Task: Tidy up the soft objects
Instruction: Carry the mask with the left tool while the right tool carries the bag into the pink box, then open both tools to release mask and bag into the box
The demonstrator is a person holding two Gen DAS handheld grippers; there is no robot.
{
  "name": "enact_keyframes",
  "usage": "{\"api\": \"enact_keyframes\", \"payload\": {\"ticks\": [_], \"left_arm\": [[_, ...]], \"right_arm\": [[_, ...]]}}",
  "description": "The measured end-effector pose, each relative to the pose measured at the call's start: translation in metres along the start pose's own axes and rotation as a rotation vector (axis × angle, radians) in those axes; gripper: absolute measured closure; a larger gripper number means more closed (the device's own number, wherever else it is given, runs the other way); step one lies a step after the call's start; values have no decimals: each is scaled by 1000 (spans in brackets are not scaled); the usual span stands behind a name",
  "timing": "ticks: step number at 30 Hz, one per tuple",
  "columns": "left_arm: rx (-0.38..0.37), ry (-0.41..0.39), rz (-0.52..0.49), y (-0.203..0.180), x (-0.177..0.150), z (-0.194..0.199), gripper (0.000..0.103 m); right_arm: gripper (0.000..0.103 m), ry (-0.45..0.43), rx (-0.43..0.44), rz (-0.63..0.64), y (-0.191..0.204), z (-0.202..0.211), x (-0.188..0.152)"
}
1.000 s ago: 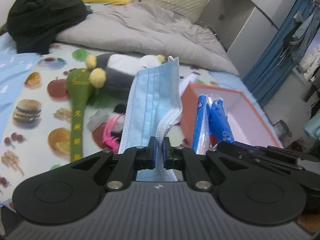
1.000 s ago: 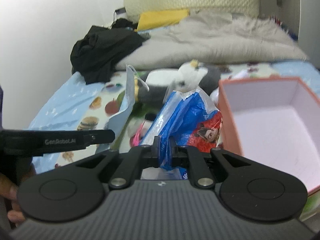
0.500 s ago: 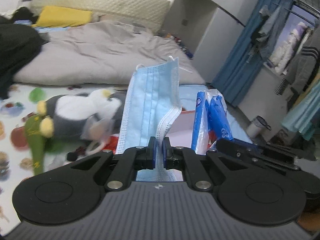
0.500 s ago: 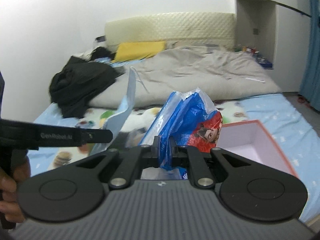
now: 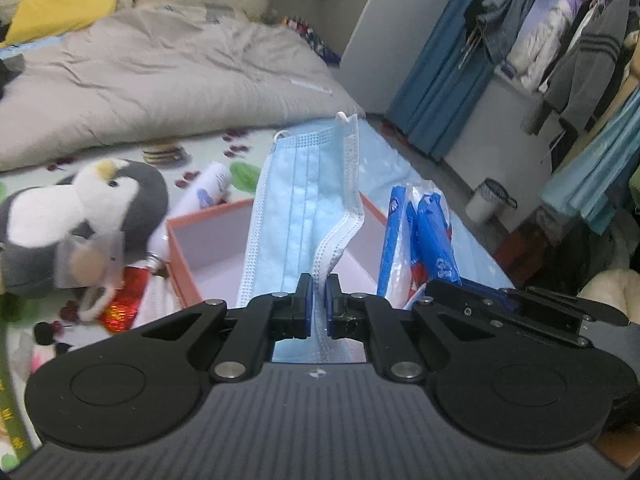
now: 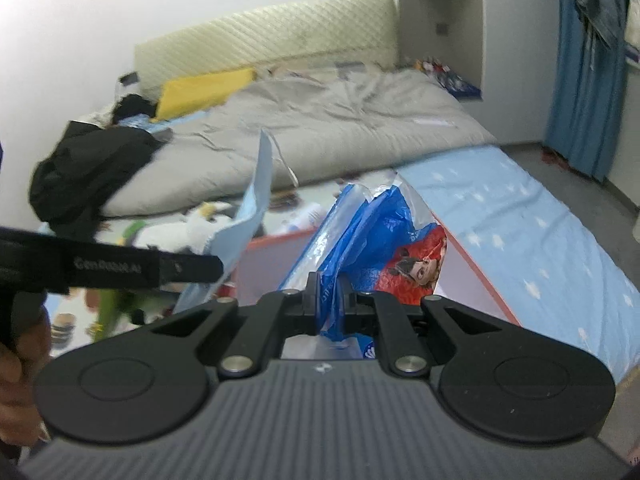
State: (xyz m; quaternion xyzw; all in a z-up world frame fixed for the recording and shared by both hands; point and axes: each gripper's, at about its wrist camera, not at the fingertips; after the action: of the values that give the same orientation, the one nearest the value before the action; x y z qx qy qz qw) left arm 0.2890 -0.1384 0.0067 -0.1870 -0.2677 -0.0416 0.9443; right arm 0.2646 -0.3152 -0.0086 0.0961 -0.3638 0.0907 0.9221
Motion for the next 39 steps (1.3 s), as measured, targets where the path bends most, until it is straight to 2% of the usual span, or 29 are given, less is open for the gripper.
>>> {"api": "enact_keyframes", "payload": {"ticks": [7,12,17,21,22,24,25,26,32,39], "left_arm": [[-2,116,-22,-1,18,-78,95],[3,197,-32,10,16,-130,95],[16,212,-22,23,14,-158,95],[17,226,-19,30,10,-170,94],[19,231,-8,30,9,-170,93],[26,237,5,31,6,-168,75],[27,231,8,31,4,-165,64],[26,218,7,30,3,-161,63],[20,168,-14,20,0,-126,63],[21,79,-45,6,-10,-64,63]], "right_arm": [[92,87,-19,-66,-31,-49,-14],[92,159,-29,-84,-42,-82,-28],[90,226,-38,-125,-51,-110,-43],[88,248,-41,-140,-53,-121,-46],[85,254,-38,-137,-52,-122,-47],[70,269,-42,-126,-50,-123,-48],[65,272,-39,-127,-49,-123,-49],[60,273,-37,-131,-49,-121,-48],[60,218,-39,-139,-48,-96,-42],[60,132,-25,-114,-32,-47,-38]]}}
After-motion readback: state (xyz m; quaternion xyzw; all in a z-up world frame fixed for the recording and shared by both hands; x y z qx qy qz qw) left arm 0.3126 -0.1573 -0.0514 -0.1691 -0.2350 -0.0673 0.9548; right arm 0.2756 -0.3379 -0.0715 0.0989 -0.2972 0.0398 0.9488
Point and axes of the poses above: each gripper's, at about its wrist camera, not at the fingertips, and z roughly against the way its jaws point, y to its left, x to its top, and after that the axes turned 11 degrees about y, right-handed
